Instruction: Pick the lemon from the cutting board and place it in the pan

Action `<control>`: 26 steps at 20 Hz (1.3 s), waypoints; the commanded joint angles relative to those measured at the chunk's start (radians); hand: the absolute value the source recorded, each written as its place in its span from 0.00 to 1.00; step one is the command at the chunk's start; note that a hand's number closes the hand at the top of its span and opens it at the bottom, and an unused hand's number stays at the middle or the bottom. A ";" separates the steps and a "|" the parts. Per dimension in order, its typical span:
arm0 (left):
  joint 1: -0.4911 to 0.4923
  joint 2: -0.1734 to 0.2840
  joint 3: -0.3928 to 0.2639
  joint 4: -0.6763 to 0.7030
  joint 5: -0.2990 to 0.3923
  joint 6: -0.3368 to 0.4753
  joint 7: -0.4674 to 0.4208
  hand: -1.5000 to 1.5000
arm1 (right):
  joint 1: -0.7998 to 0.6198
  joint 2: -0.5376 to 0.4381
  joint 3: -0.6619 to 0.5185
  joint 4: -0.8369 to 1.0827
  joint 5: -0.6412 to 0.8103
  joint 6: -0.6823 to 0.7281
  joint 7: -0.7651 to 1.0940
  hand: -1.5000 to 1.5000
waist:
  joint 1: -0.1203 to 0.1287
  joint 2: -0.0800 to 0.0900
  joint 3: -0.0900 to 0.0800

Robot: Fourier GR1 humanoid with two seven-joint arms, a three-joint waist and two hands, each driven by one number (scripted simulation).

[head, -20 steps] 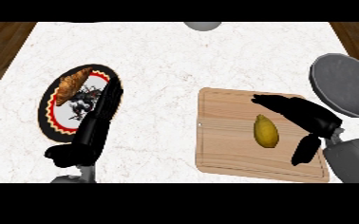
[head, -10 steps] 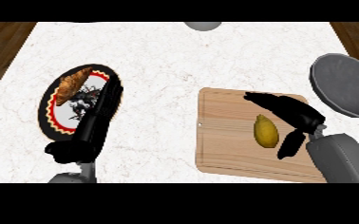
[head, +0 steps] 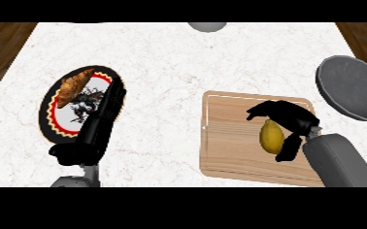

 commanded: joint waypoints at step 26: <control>-0.003 -0.017 0.020 -0.009 -0.015 0.004 0.037 0.50 | 0.039 0.266 -0.206 -0.375 0.237 -0.424 0.677 1.00 | -0.039 -0.009 0.003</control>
